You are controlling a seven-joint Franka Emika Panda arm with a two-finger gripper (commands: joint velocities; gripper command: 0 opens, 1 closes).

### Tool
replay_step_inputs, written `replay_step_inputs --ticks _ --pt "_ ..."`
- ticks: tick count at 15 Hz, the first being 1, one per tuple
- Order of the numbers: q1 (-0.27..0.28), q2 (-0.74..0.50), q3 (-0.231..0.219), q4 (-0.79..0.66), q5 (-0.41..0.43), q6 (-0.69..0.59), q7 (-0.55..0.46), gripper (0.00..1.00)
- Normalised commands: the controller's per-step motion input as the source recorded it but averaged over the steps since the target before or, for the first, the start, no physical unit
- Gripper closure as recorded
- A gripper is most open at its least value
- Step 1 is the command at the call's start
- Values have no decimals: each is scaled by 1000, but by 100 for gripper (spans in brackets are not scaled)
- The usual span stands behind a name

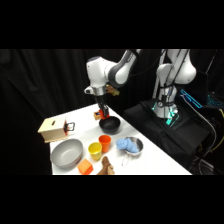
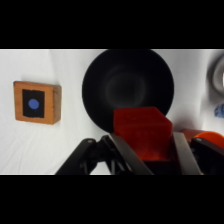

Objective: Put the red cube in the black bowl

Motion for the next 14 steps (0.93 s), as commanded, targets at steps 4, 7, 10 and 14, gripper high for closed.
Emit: replay_step_inputs --ticks 4,7,10,14 --pt "-42 -90 -33 -230 26 285 -11 75" --pt "-34 3 13 -135 98 328 -53 75" --pt "-47 75 30 -81 129 305 -71 75" --pt "-61 104 40 -40 118 270 -73 75"
